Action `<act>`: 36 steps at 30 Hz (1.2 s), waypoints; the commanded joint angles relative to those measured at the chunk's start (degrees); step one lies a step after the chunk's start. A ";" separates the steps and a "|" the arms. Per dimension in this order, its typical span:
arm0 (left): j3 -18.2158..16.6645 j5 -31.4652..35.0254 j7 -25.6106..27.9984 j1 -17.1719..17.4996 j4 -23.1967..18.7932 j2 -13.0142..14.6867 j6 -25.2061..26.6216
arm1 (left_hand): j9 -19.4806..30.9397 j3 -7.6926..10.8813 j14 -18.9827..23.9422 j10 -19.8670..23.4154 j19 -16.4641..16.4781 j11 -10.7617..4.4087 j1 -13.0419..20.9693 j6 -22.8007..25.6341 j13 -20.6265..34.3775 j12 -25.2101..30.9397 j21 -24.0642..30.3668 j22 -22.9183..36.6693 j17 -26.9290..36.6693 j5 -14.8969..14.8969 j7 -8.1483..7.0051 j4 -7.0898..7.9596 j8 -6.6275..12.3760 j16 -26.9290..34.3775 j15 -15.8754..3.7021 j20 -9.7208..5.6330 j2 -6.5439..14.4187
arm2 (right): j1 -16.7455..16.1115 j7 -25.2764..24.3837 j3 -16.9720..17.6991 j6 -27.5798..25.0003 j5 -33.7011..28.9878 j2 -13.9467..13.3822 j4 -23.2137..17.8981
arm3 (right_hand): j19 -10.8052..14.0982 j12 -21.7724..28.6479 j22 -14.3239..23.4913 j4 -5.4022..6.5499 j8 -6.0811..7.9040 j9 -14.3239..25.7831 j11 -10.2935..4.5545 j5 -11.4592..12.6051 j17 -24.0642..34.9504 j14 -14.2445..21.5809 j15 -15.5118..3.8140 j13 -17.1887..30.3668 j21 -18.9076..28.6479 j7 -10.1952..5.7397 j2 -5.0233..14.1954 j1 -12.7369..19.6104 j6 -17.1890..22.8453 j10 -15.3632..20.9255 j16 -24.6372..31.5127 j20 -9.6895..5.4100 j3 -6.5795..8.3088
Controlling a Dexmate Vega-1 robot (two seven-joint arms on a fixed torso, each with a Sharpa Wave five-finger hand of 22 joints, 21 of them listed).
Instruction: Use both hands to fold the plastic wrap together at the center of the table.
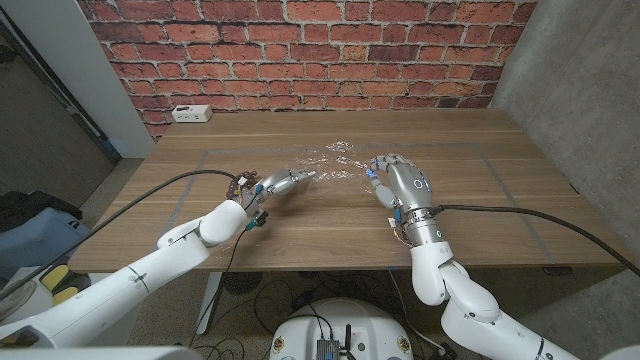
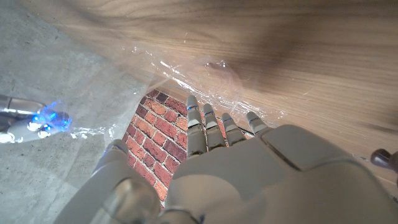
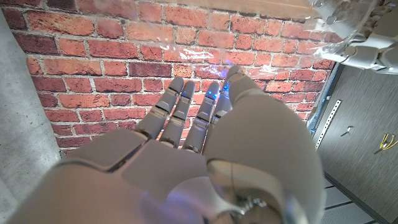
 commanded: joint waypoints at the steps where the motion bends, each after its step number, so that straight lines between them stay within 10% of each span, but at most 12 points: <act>1: 1.64 5.89 -0.47 -0.54 -3.38 1.24 6.64 | 0.19 -0.36 -1.68 -1.95 -3.29 -0.86 1.37 -3.22 0.17 -0.34 -0.83 0.15 0.19 0.84 -1.47 -1.23 -0.35 0.07 -0.21 0.85 -0.45 | 2.14 -0.50 0.10 2.09 -0.07 0.55 0.92 | -0.05 0.10 0.18 0.11 0.62 0.33 -0.14 0.40 0.10 0.13 -10.21 0.22 0.28 0.02 0.55 0.23 -0.34 0.17 -0.39 -0.25 -0.24; 7: 1.92 5.67 -1.04 -0.59 -2.86 1.55 3.78 | 0.19 -1.31 -2.91 -4.38 -3.22 -1.11 2.29 -7.82 0.21 -0.47 -1.41 0.23 0.22 1.26 -2.26 -2.15 -0.70 0.24 0.18 1.55 -0.75 | 3.43 -0.13 0.17 2.77 -0.03 0.91 1.57 | -0.04 0.10 0.17 0.07 0.86 0.64 -0.20 0.40 0.16 0.27 -10.26 0.33 0.35 0.04 0.57 0.34 -0.37 0.24 -0.36 -0.27 -0.30; 20: -5.47 -10.76 -2.91 6.18 1.31 1.88 -19.36 | 0.17 -5.50 -3.15 -7.40 -2.60 2.29 0.51 -14.05 0.30 -0.07 -2.28 0.49 0.45 2.76 -0.80 -2.22 -0.04 0.76 3.71 4.69 -1.30 | 8.29 3.94 -1.23 0.39 -1.48 2.70 4.53 | -0.02 0.05 0.18 0.05 1.30 1.15 -0.36 0.41 0.11 0.41 -10.20 0.57 0.55 0.08 0.55 0.46 -0.43 0.35 -0.57 -0.37 -0.45; 36: -9.24 3.13 5.26 11.31 -5.92 4.36 -7.90 | 0.17 -7.01 -4.01 -9.83 -0.73 1.85 2.32 -18.98 0.30 -0.22 -2.44 0.42 0.36 3.88 0.63 -3.48 -0.40 0.50 2.62 4.68 -0.87 | 9.61 2.27 -1.39 0.84 -0.28 3.97 4.16 | 0.04 0.01 0.18 0.05 1.53 1.19 -0.33 0.39 0.20 0.57 -10.20 0.74 0.76 0.06 0.55 0.55 -0.29 0.57 -0.61 -0.35 -0.68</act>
